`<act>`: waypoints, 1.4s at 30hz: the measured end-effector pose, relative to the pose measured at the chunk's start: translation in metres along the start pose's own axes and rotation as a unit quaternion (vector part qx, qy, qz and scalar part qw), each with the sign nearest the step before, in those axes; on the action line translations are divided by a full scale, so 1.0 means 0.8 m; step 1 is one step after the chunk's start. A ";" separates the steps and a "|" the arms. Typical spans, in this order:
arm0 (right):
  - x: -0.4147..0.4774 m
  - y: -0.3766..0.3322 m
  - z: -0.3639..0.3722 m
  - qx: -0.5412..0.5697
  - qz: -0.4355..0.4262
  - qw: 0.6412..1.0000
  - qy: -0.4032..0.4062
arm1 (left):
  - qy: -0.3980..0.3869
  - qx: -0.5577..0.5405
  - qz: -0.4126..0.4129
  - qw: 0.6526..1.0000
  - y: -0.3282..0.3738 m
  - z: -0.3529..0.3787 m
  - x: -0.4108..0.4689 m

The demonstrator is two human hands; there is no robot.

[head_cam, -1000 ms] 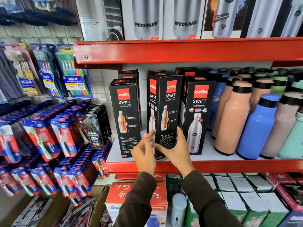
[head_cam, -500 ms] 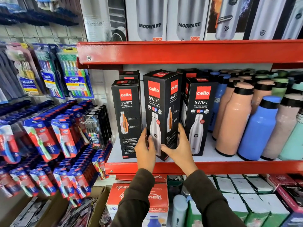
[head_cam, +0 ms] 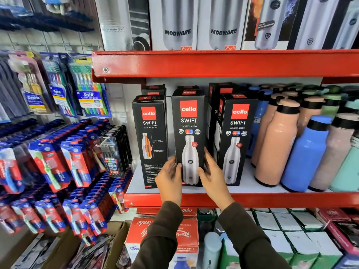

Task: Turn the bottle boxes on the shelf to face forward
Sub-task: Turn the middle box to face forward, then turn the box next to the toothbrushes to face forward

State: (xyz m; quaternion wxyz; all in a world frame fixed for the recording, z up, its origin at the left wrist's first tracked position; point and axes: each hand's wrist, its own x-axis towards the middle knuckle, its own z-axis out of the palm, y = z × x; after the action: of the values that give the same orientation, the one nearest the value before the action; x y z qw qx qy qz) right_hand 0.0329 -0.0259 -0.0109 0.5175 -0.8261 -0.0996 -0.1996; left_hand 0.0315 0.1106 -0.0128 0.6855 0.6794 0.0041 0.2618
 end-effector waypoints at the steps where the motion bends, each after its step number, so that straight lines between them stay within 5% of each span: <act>1: 0.000 0.001 0.001 -0.003 0.004 1.000 0.002 | 0.000 0.003 -0.002 1.000 -0.001 0.001 -0.001; 16: -0.002 0.010 0.011 -0.005 0.022 1.000 0.017 | 0.001 0.044 0.004 0.999 -0.008 0.002 -0.011; 30: -0.038 -0.011 0.023 0.072 -0.046 0.973 0.214 | 0.014 0.041 0.108 0.993 0.002 -0.033 -0.027; 36: -0.039 -0.044 0.060 0.096 -0.077 0.979 0.161 | 0.081 0.114 0.204 0.969 0.014 -0.074 -0.005; 42: -0.032 -0.065 0.102 0.098 -0.023 0.995 0.024 | 0.103 0.129 0.141 0.976 -0.010 -0.108 0.029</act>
State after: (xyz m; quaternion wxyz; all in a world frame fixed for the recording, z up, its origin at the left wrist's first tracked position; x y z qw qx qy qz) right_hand 0.0088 0.0715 -0.0112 0.5939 -0.7636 -0.1249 -0.2205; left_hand 0.0232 0.1996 -0.0190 0.5437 0.7255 0.0123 0.4218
